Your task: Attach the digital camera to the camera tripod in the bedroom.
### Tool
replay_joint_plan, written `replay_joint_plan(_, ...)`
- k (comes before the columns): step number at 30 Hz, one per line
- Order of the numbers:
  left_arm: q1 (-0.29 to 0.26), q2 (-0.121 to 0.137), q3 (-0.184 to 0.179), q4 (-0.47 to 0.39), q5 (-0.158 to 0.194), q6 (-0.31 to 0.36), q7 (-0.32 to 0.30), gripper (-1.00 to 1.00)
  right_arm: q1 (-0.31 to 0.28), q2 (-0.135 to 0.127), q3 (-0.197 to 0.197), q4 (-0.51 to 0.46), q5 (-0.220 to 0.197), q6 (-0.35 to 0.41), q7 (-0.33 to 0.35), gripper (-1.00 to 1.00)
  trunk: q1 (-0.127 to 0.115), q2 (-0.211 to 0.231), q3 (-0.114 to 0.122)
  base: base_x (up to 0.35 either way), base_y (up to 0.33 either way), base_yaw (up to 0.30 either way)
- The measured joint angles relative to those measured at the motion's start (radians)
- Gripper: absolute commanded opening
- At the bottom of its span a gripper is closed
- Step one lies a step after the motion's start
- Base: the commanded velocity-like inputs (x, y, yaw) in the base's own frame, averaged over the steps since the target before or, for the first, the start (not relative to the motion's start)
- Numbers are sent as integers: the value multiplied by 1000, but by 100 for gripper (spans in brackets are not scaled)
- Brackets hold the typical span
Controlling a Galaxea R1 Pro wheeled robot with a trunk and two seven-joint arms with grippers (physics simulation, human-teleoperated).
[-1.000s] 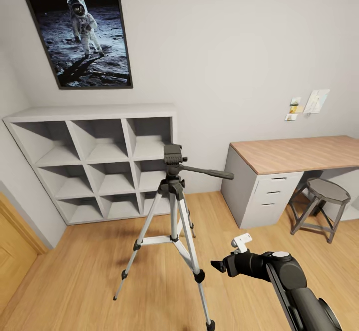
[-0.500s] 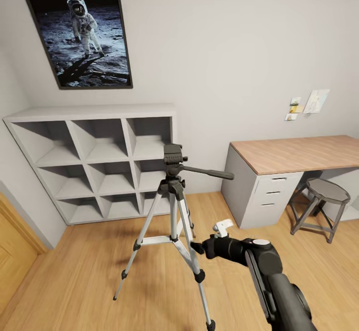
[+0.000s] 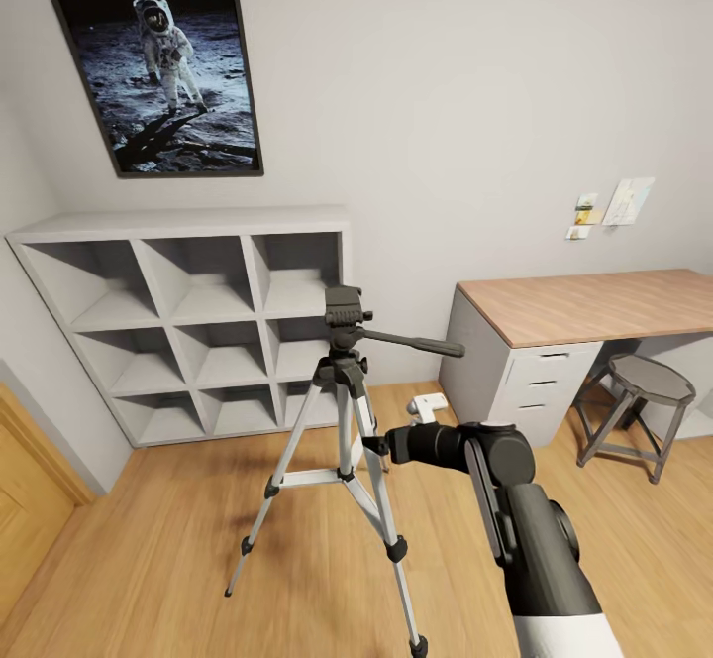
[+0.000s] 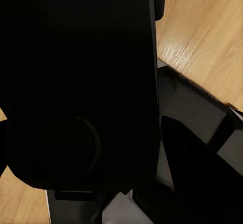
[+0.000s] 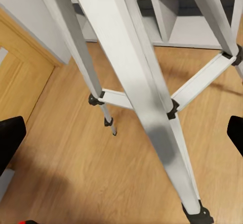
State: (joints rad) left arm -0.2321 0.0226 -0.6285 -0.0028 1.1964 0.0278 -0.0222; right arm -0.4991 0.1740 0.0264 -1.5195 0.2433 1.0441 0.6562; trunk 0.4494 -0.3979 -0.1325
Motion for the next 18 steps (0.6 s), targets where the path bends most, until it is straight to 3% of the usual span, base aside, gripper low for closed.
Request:
replay_joint_plan(10, 0, 0, 0, 0, 0, 0, 0, -100, -1, 0, 9, 9, -3, 0, -2, 100, 0, 0, 0, 0, 0, 0)
replay_joint_plan(18, 0, 1, 0, 0, 0, 0, 0, -100, -1, 0, 63, 65, -3, -17, -4, 100, 0, 0, 0, 0, 0, 0)
